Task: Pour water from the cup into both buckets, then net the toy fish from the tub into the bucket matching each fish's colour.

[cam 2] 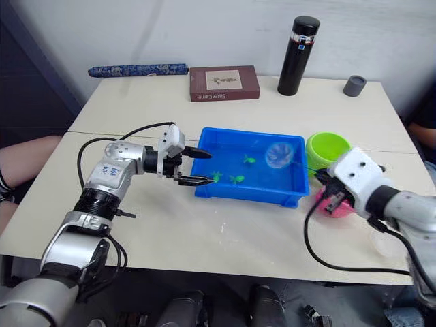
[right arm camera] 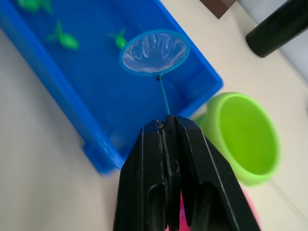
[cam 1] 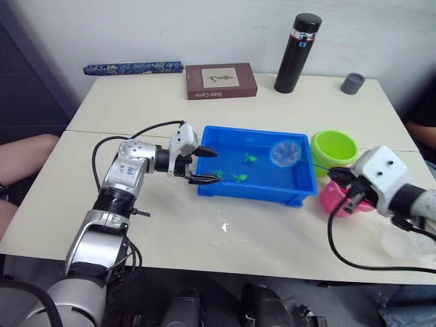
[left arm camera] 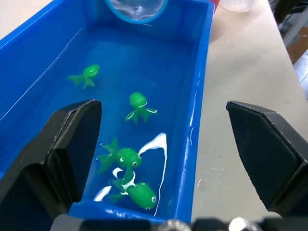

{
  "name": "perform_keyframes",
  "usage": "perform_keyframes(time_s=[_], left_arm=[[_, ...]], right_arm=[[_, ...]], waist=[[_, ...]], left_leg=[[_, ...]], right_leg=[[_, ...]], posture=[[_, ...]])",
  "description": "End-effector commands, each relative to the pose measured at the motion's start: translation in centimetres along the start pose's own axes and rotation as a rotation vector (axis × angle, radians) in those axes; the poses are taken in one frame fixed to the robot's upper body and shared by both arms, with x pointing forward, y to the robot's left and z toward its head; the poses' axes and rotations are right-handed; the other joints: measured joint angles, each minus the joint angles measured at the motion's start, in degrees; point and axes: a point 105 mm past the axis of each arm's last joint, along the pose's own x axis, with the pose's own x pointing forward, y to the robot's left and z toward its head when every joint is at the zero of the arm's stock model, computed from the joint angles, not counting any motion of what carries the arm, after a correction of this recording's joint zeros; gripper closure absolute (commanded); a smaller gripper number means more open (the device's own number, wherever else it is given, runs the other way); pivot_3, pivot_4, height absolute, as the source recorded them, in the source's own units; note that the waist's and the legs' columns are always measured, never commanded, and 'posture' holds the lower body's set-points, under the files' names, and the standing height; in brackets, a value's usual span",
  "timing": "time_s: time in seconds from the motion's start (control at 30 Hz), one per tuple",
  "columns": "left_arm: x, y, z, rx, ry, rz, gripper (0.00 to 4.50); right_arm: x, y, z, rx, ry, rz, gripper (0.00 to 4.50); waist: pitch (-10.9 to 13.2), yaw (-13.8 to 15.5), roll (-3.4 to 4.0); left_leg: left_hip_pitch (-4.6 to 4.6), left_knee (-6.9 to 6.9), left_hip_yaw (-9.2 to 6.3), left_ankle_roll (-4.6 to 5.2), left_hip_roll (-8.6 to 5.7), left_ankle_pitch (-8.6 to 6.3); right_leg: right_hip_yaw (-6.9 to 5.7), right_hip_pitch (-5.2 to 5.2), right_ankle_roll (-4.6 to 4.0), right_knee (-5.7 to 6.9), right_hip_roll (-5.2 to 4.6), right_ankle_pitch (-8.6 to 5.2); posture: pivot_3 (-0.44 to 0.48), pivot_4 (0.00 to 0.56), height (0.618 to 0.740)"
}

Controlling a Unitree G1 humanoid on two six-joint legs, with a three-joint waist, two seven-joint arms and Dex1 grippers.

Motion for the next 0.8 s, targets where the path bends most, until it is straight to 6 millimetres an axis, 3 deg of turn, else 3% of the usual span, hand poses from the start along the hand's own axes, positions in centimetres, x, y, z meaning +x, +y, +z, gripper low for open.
perform_keyframes(time_s=[0.03,0.27,0.4,0.6,0.8], left_arm=[[-1.5,-0.2,1.6,0.037,-0.036,0.054,0.03],[-2.7,-0.7,1.4,0.017,-0.030,0.111,0.03],[-2.7,-1.0,1.0,0.017,-0.015,0.118,0.03],[-2.9,-0.9,1.3,0.015,-0.023,0.133,0.03],[-3.1,-1.0,1.1,0.009,-0.022,0.141,0.03]], right_arm=[[1.2,0.5,-0.2,0.240,-0.009,0.064,4.50],[2.0,0.5,0.8,0.154,-0.030,0.130,4.50],[3.2,1.1,-0.1,-0.078,0.030,0.161,4.50],[4.0,0.3,-1.1,-0.284,0.077,0.141,4.50],[4.9,2.3,-1.7,-0.269,0.044,0.217,4.50]], waist=[[0.00,-0.21,0.01],[-0.01,-0.10,0.04],[-0.01,-0.15,0.04],[-0.01,-0.14,0.04],[-0.01,-0.17,0.04]], left_leg=[[0.00,-0.01,-0.03,-0.01,0.02,0.00],[-0.03,0.00,0.01,-0.01,-0.03,0.00],[-0.01,-0.02,0.05,-0.01,-0.02,0.00],[-0.02,-0.01,0.08,-0.01,-0.02,0.00],[-0.02,-0.01,0.07,-0.02,0.01,0.01]], right_leg=[[0.00,0.00,0.00,-0.02,0.02,0.00],[0.00,-0.03,0.00,-0.01,0.00,0.00],[-0.05,-0.03,0.00,-0.01,0.02,0.00],[-0.19,-0.03,0.00,-0.01,0.01,0.00],[-0.22,-0.03,0.00,-0.01,0.02,0.00]], posture=[[0.000,0.150,0.740],[0.000,0.150,0.740],[0.000,0.150,0.740],[0.000,0.150,0.740],[0.000,0.150,0.740]])
